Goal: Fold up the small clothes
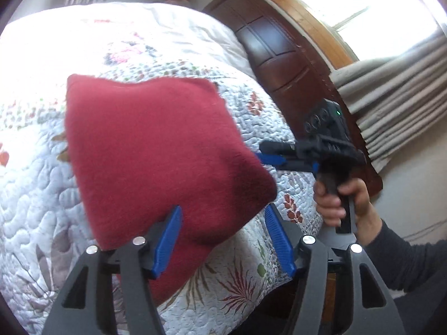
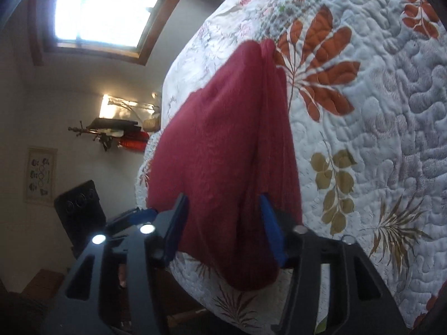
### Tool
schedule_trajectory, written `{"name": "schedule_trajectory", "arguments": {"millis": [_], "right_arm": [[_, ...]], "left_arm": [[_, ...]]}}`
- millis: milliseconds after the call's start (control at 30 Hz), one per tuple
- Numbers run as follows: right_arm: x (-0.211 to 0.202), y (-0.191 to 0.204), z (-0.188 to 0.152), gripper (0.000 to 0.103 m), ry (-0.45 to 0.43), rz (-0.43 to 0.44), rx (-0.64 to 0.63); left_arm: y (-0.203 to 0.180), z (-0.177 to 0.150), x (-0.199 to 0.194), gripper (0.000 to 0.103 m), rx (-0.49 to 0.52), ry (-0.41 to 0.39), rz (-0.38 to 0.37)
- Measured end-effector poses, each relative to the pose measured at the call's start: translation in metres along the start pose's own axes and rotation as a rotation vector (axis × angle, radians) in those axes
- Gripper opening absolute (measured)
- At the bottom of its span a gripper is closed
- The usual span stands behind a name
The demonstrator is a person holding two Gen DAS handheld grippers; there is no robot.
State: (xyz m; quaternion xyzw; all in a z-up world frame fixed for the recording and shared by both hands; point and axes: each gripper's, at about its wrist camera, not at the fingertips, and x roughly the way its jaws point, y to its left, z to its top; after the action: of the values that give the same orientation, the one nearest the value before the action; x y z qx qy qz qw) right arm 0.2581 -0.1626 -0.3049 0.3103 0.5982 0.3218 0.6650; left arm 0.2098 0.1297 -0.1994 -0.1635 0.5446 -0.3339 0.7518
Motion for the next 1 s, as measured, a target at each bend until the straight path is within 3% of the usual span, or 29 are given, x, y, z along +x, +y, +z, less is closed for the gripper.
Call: {"name": "schedule_trajectory", "arguments": {"millis": [67,133,200,267,333,433,500,533,567,600,700,800,867,900,1000], "right_arm": [[0.005,-0.021,-0.001,0.012,-0.007,-0.029,0.05],[0.003,-0.037,-0.006,0.012,-0.012,-0.007,0.103],[-0.003,-0.031,-0.015,0.015,-0.012,0.021,0.078],[-0.018,-0.02,-0.022,0.031,-0.052,0.046,0.063],[-0.035,-0.008,-0.029,0.035,-0.088,0.043,0.025],[-0.049,0.009,-0.044,0.06,-0.098,-0.004,-0.059],[-0.04,0.007,-0.051,0.062,-0.062,-0.043,-0.09],[-0.033,0.006,-0.052,0.056,-0.044,-0.062,-0.089],[-0.026,0.0,-0.052,0.027,-0.031,-0.074,-0.073],[-0.02,-0.01,-0.05,0.015,-0.023,-0.094,-0.049],[-0.016,-0.04,-0.044,0.013,-0.038,-0.077,0.059],[-0.03,-0.033,-0.044,0.039,-0.038,0.014,0.043],[-0.047,-0.028,-0.039,0.087,-0.07,0.058,0.03],[-0.054,-0.029,-0.033,0.093,-0.089,0.08,0.041],[-0.062,-0.04,-0.006,0.096,-0.09,0.158,0.108]], "left_arm": [[0.007,-0.002,0.004,0.062,-0.036,-0.001,-0.019],[0.013,-0.004,0.005,0.061,-0.079,0.001,-0.047],[0.012,-0.007,-0.001,0.061,-0.083,-0.009,-0.044],[0.014,-0.009,-0.013,0.062,-0.078,-0.02,-0.032],[0.014,-0.012,-0.024,0.063,-0.089,-0.041,-0.031],[0.019,-0.019,-0.041,0.071,-0.119,-0.084,-0.014],[0.028,-0.025,-0.052,0.074,-0.16,-0.119,0.001],[0.034,-0.027,-0.056,0.074,-0.188,-0.132,-0.001],[0.04,-0.03,-0.058,0.075,-0.212,-0.143,0.0],[0.046,-0.033,-0.061,0.077,-0.233,-0.153,0.01],[0.062,-0.041,-0.059,0.078,-0.299,-0.143,0.013],[0.073,-0.045,-0.052,0.079,-0.333,-0.096,0.012],[0.077,-0.045,-0.052,0.082,-0.333,-0.094,0.007],[0.081,-0.045,-0.053,0.085,-0.342,-0.101,-0.006],[0.094,-0.042,-0.05,0.089,-0.394,-0.125,-0.057]]}}
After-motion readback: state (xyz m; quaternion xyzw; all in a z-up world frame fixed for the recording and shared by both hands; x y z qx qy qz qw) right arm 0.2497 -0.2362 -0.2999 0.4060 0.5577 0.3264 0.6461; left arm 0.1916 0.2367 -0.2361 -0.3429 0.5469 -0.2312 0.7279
